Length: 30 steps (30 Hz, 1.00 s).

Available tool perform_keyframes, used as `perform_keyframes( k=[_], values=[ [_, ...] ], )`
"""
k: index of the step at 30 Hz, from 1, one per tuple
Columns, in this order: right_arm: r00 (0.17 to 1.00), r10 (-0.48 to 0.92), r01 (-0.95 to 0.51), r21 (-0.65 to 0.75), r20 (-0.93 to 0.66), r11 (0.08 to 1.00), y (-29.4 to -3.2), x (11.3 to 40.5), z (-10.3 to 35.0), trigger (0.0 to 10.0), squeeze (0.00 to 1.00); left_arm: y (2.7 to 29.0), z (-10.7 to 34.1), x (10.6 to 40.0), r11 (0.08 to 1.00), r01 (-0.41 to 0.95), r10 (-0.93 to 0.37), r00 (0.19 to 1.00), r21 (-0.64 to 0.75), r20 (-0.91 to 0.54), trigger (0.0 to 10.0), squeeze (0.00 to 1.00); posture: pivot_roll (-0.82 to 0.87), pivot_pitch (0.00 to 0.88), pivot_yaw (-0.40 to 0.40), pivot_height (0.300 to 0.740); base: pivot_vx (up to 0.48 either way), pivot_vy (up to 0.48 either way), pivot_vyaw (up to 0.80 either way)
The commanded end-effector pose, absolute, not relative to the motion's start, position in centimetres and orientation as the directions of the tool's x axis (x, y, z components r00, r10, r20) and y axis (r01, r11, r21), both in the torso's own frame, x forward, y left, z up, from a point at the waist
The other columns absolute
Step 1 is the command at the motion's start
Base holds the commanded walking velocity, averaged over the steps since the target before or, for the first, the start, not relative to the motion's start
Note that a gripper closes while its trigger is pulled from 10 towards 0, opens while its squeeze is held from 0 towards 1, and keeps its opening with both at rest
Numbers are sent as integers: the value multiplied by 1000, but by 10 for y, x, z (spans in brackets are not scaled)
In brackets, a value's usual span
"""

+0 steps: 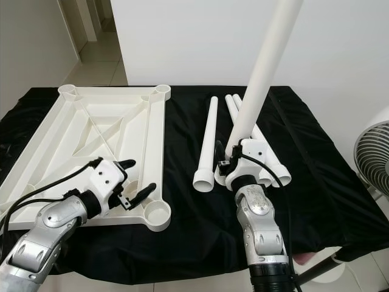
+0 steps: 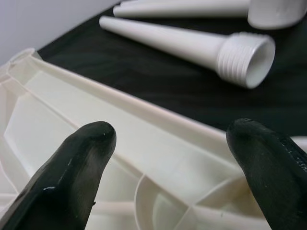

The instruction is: Building children table

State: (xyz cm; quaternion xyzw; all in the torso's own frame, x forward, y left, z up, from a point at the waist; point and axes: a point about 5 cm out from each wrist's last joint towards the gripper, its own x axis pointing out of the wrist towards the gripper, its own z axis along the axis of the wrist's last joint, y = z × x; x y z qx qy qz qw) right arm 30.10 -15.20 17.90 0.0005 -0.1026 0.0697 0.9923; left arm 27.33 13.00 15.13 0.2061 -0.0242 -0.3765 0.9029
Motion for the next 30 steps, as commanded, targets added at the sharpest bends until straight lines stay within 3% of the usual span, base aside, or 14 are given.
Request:
perform_keyframes(
  k=[1,13,30],
  values=[
    [967,143,-142,-22,210,990,-152,300,182,10000,0,133,146,274,629,660,-672,727,411,-138,10000,0,7,60,22,740,0,0,0],
    [968,148,-142,-42,202,989,-156,301,180,10000,0,155,140,273,592,671,-662,721,447,-206,10000,0,8,38,11,740,0,0,0],
    [969,146,-138,-55,198,989,-158,302,181,10000,0,155,136,272,488,705,-691,672,515,-266,10000,0,0,42,8,740,0,0,0]
  ],
)
